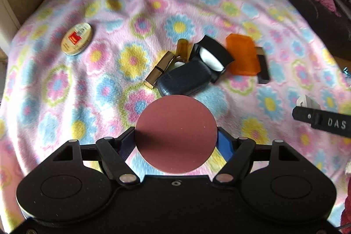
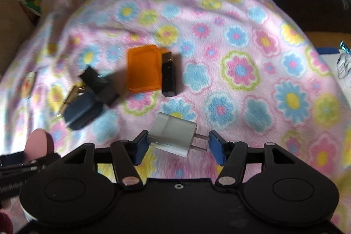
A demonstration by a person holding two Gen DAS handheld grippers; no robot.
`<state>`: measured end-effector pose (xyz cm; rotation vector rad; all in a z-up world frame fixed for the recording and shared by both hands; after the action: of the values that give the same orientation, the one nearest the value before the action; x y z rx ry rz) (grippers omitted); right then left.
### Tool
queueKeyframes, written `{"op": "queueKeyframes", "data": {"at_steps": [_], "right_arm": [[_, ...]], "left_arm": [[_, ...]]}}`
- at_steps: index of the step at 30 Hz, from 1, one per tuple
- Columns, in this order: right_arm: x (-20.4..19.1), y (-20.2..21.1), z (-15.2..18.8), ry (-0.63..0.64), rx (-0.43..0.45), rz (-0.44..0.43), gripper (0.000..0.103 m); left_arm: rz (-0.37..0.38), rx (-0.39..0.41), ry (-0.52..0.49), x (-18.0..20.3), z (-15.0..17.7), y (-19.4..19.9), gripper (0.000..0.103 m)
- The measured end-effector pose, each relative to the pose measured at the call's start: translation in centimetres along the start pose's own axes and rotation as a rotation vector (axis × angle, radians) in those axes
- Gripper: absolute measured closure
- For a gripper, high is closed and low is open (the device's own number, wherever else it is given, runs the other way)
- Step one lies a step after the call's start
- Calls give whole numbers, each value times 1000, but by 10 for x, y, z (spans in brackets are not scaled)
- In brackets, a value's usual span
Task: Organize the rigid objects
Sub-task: 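Grasp the maroon round compact with the left tool while the right tool grasps the white USB charger, then carry both items over the basket and open the right tool to drop the charger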
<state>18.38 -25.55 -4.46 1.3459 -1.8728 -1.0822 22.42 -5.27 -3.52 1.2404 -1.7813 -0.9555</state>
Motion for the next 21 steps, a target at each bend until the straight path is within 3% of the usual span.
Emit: {"op": "queueKeyframes", "data": {"at_steps": [10, 21], "right_arm": [[-16, 98, 68, 97, 100, -76, 44], [-33, 138, 169, 197, 107, -84, 44]], "left_arm": [[16, 59, -14, -6, 63, 69, 32], [26, 16, 44, -26, 148, 94, 32]]}}
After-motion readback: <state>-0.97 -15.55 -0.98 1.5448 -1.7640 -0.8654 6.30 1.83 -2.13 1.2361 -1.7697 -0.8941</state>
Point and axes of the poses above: each gripper's, at about its wrist camera, not at the fingertips, and y roughly against the way its jaws point, x to its right, z to its underside, the point moved 5 cm from there along -y, roughly the way its jaws point, and after that the axes turned 10 degrees about y, right-handed, at the moved point
